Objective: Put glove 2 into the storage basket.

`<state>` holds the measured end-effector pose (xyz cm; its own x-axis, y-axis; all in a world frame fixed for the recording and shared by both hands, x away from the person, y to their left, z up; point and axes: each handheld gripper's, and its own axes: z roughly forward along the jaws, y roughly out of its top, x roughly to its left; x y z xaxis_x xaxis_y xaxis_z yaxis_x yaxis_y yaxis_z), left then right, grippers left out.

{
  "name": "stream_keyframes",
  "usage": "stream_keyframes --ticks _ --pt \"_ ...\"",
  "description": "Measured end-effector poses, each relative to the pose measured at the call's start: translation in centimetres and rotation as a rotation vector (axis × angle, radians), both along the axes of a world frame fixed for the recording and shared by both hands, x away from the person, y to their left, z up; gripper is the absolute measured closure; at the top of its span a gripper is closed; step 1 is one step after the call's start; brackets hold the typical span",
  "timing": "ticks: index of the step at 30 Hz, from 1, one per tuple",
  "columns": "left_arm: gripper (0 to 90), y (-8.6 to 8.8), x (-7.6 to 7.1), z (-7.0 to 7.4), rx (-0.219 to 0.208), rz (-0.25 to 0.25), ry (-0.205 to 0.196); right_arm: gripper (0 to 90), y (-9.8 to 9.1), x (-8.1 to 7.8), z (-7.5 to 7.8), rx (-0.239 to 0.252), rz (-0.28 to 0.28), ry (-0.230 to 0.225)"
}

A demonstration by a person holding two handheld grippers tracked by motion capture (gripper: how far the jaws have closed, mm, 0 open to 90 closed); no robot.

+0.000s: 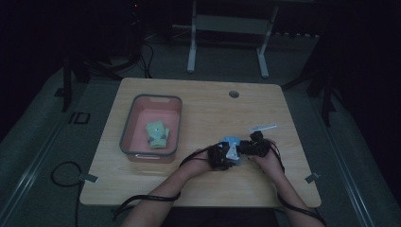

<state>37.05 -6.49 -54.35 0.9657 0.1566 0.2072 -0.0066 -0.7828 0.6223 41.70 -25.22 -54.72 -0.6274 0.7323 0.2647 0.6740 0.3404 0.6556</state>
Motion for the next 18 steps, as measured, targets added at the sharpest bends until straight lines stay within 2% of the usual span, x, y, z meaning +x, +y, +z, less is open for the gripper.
stream_keyframes --ticks 2,4,6,7,8,10,14,18 --pt "73.4 0.0 0.0 0.0 0.002 -0.001 0.004 49.3 0.4 -0.1 0.0 0.000 0.019 0.003" --pt "73.8 0.1 0.1 0.0 0.001 -0.001 0.010 55.5 0.7 0.0 0.0 0.007 0.040 0.014" --pt "74.1 0.2 0.1 0.0 0.001 -0.001 0.014 56.4 0.9 0.0 -0.1 0.009 0.049 0.011" --pt "74.1 0.3 0.2 0.1 0.000 -0.002 0.018 60.4 1.0 -0.1 -0.1 0.007 0.057 0.012" --pt "74.3 0.3 0.2 0.1 0.000 0.000 0.022 65.5 1.4 0.0 -0.2 0.025 0.083 0.027" --pt "74.4 0.5 0.3 0.1 -0.002 0.005 0.031 69.4 1.8 0.0 -0.2 0.028 0.105 0.034" --pt "74.5 0.7 0.2 0.3 -0.001 0.024 0.037 74.7 2.3 0.0 -0.2 0.022 0.118 0.033" --pt "75.1 1.2 0.0 0.8 0.000 0.040 0.036 76.3 2.2 0.0 0.2 0.054 0.104 0.014"
